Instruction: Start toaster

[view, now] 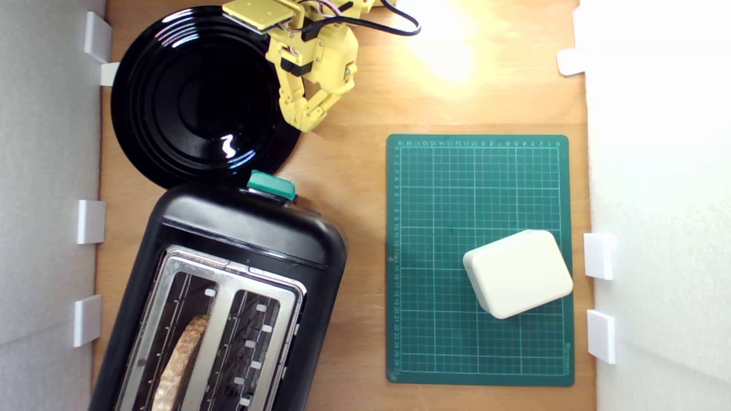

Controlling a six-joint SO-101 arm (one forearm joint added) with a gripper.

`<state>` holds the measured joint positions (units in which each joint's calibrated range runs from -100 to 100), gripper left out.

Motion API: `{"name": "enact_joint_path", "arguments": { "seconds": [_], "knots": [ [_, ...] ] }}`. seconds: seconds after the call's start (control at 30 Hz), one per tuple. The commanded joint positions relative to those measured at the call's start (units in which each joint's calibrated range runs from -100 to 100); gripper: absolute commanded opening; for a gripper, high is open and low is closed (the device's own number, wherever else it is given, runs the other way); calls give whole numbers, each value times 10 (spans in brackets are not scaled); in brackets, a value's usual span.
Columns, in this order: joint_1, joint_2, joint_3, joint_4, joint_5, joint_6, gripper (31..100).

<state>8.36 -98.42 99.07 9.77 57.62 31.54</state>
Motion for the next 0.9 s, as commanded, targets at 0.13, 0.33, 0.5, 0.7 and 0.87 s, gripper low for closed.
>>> {"name": "enact_joint_path", "arguments": {
  "seconds": [0.13,0.33,0.5,0.7,0.87],
  "knots": [
    [6,-10,7,2,7,-2,313],
    [5,-10,7,1,7,-3,313],
    [6,-10,7,1,7,0,313],
    [6,-10,7,1,7,-1,313],
    [6,-10,7,1,7,-1,313]
  ]
}}
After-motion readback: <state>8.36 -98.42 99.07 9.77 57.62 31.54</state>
